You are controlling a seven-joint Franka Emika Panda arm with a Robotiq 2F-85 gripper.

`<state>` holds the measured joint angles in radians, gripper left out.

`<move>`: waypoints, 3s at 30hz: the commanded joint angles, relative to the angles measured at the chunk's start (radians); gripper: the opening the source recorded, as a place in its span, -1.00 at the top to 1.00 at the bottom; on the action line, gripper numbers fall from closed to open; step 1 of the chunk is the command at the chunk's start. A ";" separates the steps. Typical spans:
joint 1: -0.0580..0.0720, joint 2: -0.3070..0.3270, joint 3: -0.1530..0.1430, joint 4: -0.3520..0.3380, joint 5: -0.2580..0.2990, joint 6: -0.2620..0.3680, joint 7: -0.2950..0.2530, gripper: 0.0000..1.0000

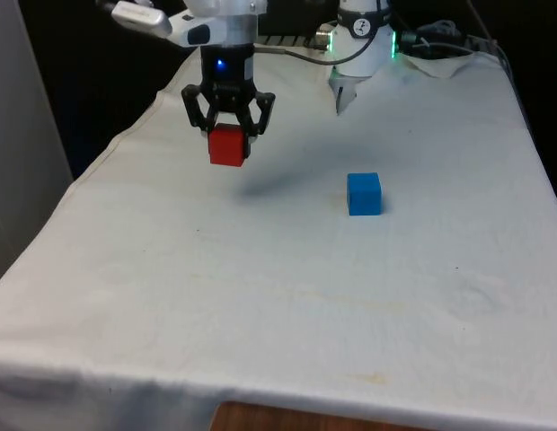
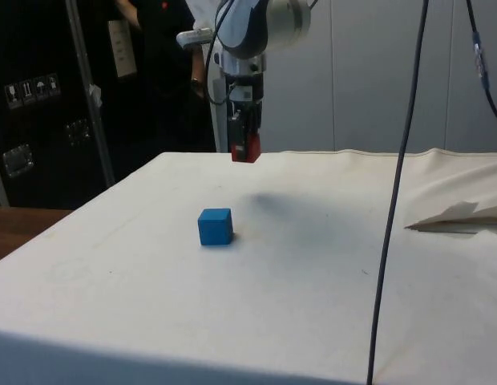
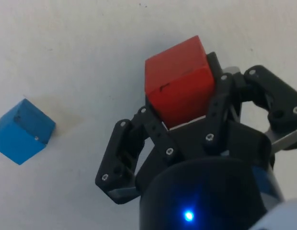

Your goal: Stack the two cubes.

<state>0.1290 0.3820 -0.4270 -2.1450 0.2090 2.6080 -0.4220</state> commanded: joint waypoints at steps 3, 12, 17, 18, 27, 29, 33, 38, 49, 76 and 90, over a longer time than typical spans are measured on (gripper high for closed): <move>0.016 0.005 -0.013 0.007 -0.043 -0.010 0.039 0.97; 0.011 -0.005 0.016 0.017 -0.140 -0.017 0.128 0.97; 0.028 -0.039 0.022 0.013 -0.208 -0.048 0.199 0.97; 0.026 -0.044 0.026 0.012 -0.213 -0.052 0.205 0.97; 0.027 -0.079 0.055 0.011 -0.223 -0.077 0.231 0.97; 0.026 -0.085 0.065 0.008 -0.221 -0.079 0.236 0.97; 0.026 -0.094 0.082 0.004 -0.219 -0.080 0.248 0.97; 0.022 -0.103 0.111 -0.004 -0.212 -0.078 0.264 0.97; 0.016 -0.113 0.162 -0.027 -0.170 -0.066 0.271 0.97; 0.019 -0.101 0.270 -0.050 -0.089 -0.054 0.306 0.97; 0.016 -0.065 0.307 -0.047 -0.089 -0.037 0.316 0.97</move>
<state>0.1460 0.3110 -0.1250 -2.1920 0.1120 2.5580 -0.1010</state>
